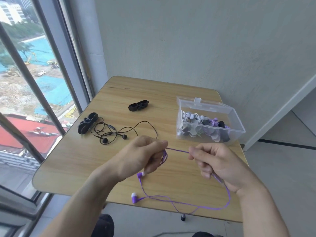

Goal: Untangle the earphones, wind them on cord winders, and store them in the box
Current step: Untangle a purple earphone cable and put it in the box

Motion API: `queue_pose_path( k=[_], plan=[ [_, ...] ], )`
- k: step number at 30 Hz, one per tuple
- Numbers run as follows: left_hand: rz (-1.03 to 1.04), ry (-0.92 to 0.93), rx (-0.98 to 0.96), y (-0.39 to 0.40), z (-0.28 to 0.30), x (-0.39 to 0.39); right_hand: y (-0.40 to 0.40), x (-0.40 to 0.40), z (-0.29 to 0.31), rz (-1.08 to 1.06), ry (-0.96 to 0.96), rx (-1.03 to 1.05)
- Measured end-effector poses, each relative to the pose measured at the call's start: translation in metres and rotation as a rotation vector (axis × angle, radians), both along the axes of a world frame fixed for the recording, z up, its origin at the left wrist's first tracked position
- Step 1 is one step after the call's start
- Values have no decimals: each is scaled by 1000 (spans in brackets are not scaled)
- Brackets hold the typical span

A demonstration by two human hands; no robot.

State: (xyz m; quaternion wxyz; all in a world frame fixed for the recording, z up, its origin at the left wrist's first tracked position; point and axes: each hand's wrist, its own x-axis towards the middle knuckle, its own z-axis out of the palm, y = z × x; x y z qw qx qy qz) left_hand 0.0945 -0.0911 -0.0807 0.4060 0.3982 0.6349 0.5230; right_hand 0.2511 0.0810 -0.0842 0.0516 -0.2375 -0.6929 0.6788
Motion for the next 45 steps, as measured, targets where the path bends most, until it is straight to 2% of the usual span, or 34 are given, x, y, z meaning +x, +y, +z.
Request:
queue_pose_path(
  k=[2,6,9,11,14,17,19,22,25,28,31,34,36,38,40,42,45],
  plan=[
    [101,-104,108,2,3,1,-3,1,-1,37,-69,72],
    [338,-543,388,6,5,-4,-8,1,1,173,-126,141],
    [377,-634,480,8,4,-7,-17,-3,2,362,-157,163],
    [432,-469,433,10,-1,-7,-26,-8,-1,493,-172,146],
    [464,30,243,11,-15,-5,-32,-10,-3,590,-130,53],
    [288,409,83,5,-21,-2,-24,-9,3,448,64,-101],
    [155,518,-27,2,-19,0,-15,-7,5,220,219,-230],
    [56,350,-84,2,-11,6,-2,-6,5,-107,250,-270],
    [78,40,7,5,-3,9,-1,-7,0,-191,132,-99],
    [221,-235,145,8,1,9,-7,-9,-4,-149,42,62],
    [267,-523,340,8,6,6,-15,-12,-6,-48,1,118],
    [308,-597,464,8,5,0,-26,-15,-7,115,-52,222],
    [381,-440,446,9,1,-4,-36,-17,-9,259,-89,198],
    [465,-96,328,10,-10,-5,-46,-19,-9,396,-117,166],
    [439,176,218,11,-19,-2,-51,-20,-7,472,-103,139],
    [392,234,149,11,-23,-1,-49,-20,-4,438,-37,117],
    [365,300,38,8,-23,-4,-33,-15,3,261,94,43]
  ],
)
